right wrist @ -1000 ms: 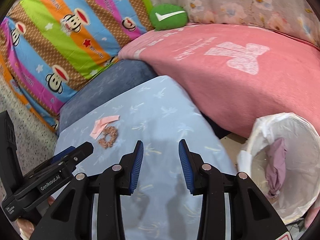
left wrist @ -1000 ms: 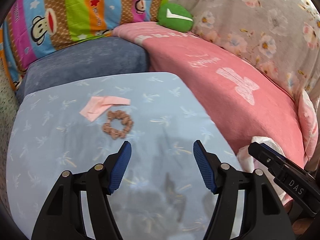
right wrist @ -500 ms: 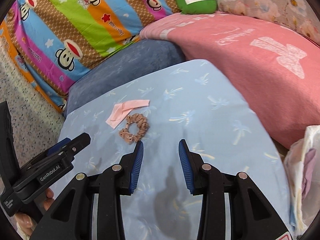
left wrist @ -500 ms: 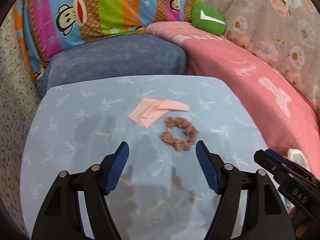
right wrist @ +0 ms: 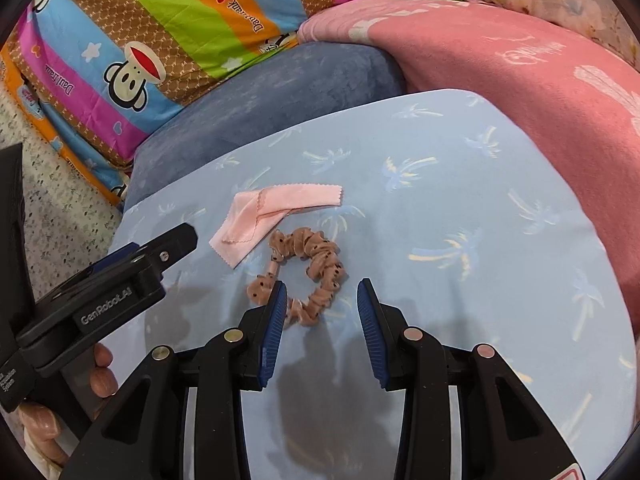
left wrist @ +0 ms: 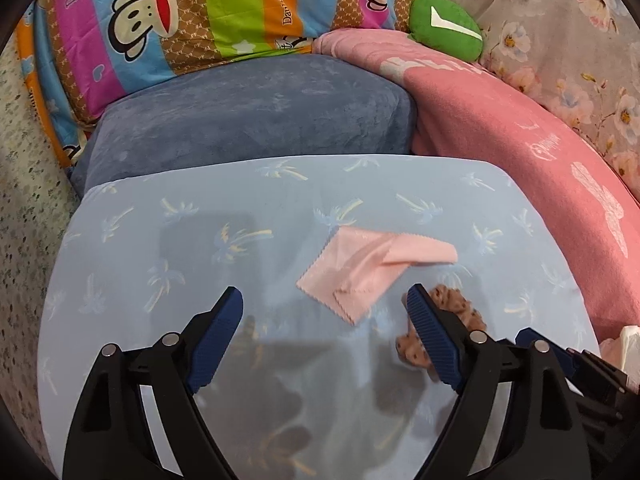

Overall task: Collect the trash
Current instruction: 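Grasp the pink tag with the left tool while the right tool grasps the brown scrunchie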

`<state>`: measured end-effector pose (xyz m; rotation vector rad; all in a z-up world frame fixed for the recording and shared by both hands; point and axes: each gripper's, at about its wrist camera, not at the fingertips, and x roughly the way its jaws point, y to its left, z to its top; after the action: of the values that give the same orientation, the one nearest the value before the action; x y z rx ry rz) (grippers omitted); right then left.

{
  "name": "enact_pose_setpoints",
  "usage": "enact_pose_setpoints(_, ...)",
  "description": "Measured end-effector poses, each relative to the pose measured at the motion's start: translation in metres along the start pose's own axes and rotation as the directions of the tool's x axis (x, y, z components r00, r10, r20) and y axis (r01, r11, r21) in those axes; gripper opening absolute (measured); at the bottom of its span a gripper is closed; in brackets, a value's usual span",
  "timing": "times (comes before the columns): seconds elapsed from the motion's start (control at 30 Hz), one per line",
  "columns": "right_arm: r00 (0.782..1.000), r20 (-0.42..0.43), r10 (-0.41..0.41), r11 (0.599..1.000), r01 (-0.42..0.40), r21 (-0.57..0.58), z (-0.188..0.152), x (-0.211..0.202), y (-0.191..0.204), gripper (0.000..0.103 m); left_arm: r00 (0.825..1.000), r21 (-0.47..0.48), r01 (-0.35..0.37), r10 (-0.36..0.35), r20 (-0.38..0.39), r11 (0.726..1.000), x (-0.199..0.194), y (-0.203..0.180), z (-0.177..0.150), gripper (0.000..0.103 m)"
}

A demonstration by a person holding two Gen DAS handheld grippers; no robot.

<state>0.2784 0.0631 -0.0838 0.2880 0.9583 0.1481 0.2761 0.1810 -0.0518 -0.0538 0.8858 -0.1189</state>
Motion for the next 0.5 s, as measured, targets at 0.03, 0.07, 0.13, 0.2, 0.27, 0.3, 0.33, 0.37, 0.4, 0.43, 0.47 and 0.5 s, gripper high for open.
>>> enact_pose_setpoints(0.03,1.000,-0.004,-0.001,1.000,0.001,-0.001,0.003,0.007,0.001,0.037,1.000,0.003,-0.001,0.001,-0.006,1.000,0.007,0.000,0.002,0.080)
enact_pose_setpoints(0.07,1.000,-0.007,-0.003,1.000,0.003,-0.001,0.004,0.012,0.001,0.037,1.000,0.005,0.001,-0.001,-0.011,1.000,0.013,-0.001,0.004,0.080)
enact_pose_setpoints(0.13,1.000,-0.013,-0.003,1.000,0.003,0.001,0.008,0.021,0.001,0.037,1.000,0.006,0.004,-0.004,-0.022,1.000,0.024,-0.003,0.007,0.080)
enact_pose_setpoints(0.2,1.000,-0.020,-0.005,1.000,0.005,0.002,0.010,0.030,0.000,0.037,0.999,0.005,0.015,-0.015,-0.035,1.000,0.036,-0.003,0.009,0.080)
enact_pose_setpoints(0.27,1.000,-0.029,-0.005,1.000,0.005,0.002,0.012,0.038,-0.001,0.037,0.999,0.009,0.022,-0.021,-0.044,1.000,0.043,-0.005,0.009,0.079)
enact_pose_setpoints(0.3,0.999,-0.034,-0.006,1.000,0.006,0.002,0.012,0.041,-0.002,0.037,0.999,0.014,0.026,-0.025,-0.048,1.000,0.047,-0.007,0.009,0.077)
enact_pose_setpoints(0.33,0.999,-0.038,-0.006,1.000,0.006,0.003,0.010,0.042,-0.004,0.037,0.998,0.021,0.030,-0.029,-0.056,0.999,0.050,-0.008,0.008,0.070)
enact_pose_setpoints(0.37,1.000,-0.027,-0.004,1.000,0.004,0.003,0.009,0.042,-0.005,0.036,0.997,0.026,0.037,-0.036,-0.066,0.999,0.054,-0.009,0.008,0.060)
enact_pose_setpoints(0.4,1.000,-0.023,-0.008,1.000,0.008,0.000,0.008,0.042,-0.005,0.033,0.995,0.025,0.049,-0.047,-0.082,0.998,0.057,-0.010,0.006,0.056)
enact_pose_setpoints(0.43,1.000,-0.018,-0.015,1.000,0.015,-0.005,0.007,0.042,-0.005,0.030,0.996,0.026,0.043,-0.041,-0.074,0.999,0.057,-0.011,0.004,0.054)
enact_pose_setpoints(0.47,1.000,-0.015,-0.027,1.000,0.026,-0.013,0.006,0.041,-0.005,0.028,0.997,0.034,0.044,-0.042,-0.070,0.998,0.056,-0.013,0.003,0.049)
enact_pose_setpoints(0.5,0.999,-0.012,-0.035,0.999,0.034,-0.018,0.005,0.041,-0.006,0.023,0.997,0.041,0.043,-0.040,-0.066,0.998,0.056,-0.015,0.003,0.045)
